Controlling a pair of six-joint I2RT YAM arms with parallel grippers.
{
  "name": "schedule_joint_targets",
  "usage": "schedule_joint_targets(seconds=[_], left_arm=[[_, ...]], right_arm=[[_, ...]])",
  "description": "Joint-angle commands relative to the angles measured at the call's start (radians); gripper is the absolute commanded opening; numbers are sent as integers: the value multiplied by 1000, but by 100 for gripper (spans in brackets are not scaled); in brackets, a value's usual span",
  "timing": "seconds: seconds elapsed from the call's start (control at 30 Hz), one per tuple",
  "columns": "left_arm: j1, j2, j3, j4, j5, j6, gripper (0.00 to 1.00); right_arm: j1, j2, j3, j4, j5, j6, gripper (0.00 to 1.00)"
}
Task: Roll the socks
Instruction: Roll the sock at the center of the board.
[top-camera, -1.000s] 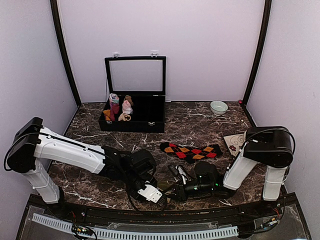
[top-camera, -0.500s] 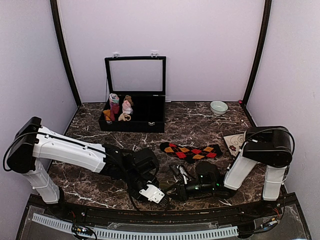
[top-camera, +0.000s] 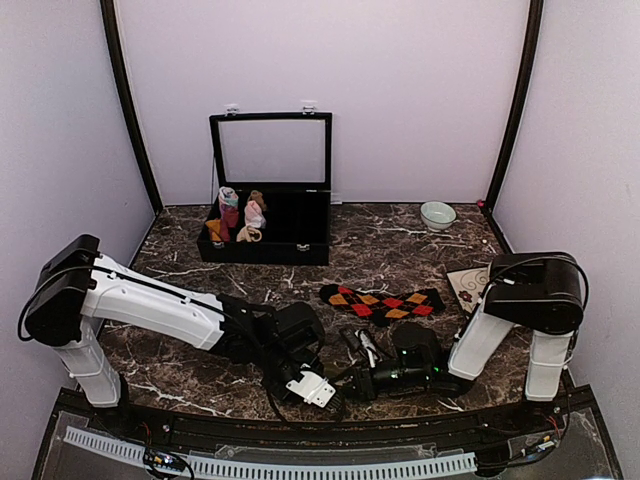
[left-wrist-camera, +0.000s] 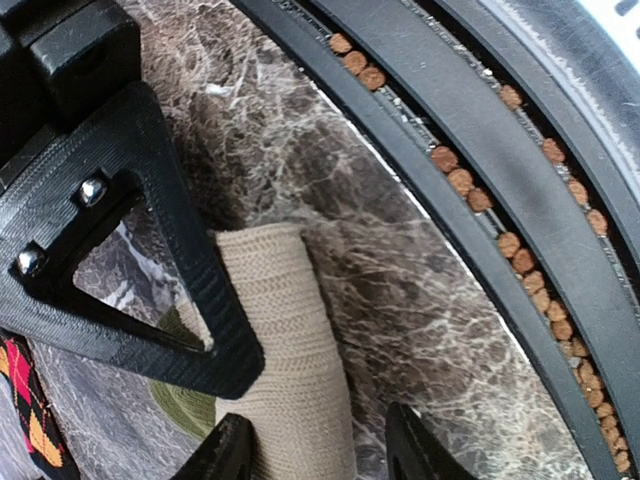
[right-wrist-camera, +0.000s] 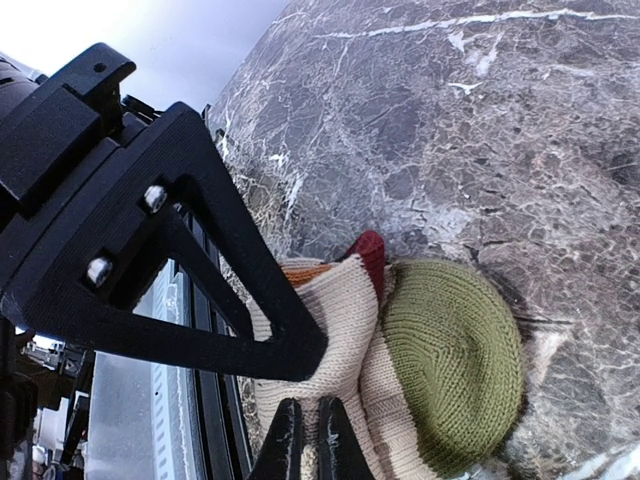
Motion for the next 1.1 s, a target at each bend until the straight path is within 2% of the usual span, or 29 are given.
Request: schedule_joint_targets(seconds=[0.0,0.07,0.17,0.23,0.27,0.37,0.67,0.93,1.07], left_arm=[[-3,28,-39,52,-22,0,46],[-3,39,-41,50,-28,2,44],[0,59,-41,45,-35,2,31],[11,81,-32,38,-29,-5,18],[15,94,-25,30,-26,-8,15],[32,145,5,-25,-5,-14,15],[59,218,36,-127,60,-2,23],[64,299,97,-187,98,-25,22],[72,341,154,-225,134,-47,21]], right_arm=[[-12,90,-81,-432,69,-9,0],[-11,85,-77,-437,69,-10,0],[-12,72,-68,-448,67,-17,0],[-13,61,-64,-464,68,-27,0],[-13,55,-62,-466,68,-30,0],[-15,35,-69,-456,72,-35,3],[-14,-152,-133,-453,219,-110,27],[17,-408,-240,-464,329,-179,36],[72,-545,-255,-534,412,-244,37]])
